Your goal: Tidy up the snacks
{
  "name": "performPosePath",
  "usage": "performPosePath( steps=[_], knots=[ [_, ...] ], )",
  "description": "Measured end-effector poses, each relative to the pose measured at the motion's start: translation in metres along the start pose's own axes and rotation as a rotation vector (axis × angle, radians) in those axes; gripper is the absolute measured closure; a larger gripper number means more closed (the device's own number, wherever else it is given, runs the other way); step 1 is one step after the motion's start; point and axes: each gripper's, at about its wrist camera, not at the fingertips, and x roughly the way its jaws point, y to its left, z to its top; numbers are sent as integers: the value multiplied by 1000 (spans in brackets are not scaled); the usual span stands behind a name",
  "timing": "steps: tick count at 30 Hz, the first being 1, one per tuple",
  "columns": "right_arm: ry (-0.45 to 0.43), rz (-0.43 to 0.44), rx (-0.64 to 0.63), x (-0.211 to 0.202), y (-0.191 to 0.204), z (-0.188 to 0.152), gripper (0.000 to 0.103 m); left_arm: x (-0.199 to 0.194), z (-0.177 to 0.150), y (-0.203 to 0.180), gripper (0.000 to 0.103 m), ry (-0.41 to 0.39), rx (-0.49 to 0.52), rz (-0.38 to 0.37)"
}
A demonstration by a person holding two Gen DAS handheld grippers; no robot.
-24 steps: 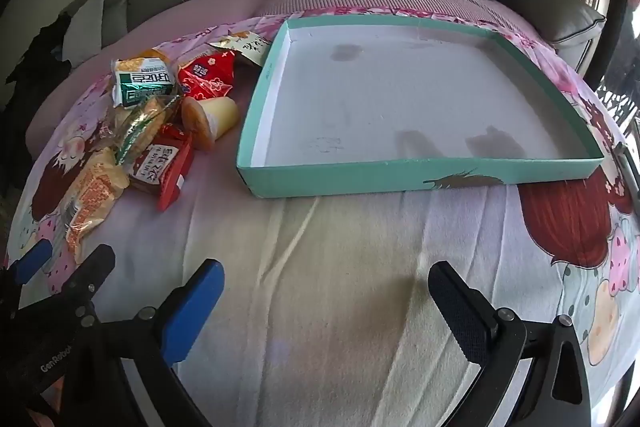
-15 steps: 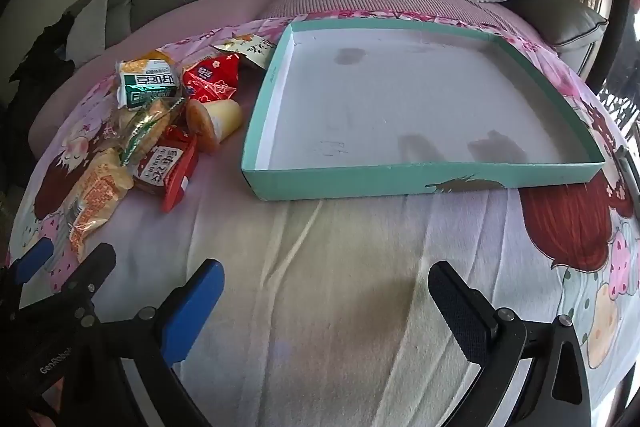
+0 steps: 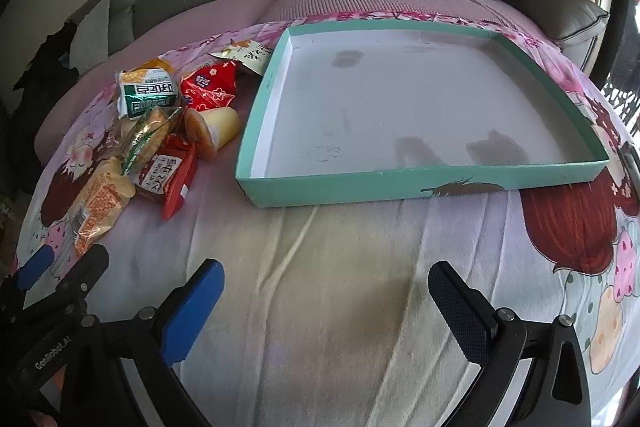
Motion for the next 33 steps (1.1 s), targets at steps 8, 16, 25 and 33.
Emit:
performPosePath(
  steps=[8,16,25,33],
  knots=[
    [-15,5,-15,-3,2,-2,0,2,-1,-2,0,0,5,3],
    [-26,0,-29,-9,1,-2,0,0,-2,-3,0,-8,13,3],
    [-31,-3,-46,-12,0,-2,0,-5,-1,-4,0,-26,25,-2],
    [-29,1,-47,-12,-2,0,0,-5,0,-3,0,-28,20,-2]
  ],
)
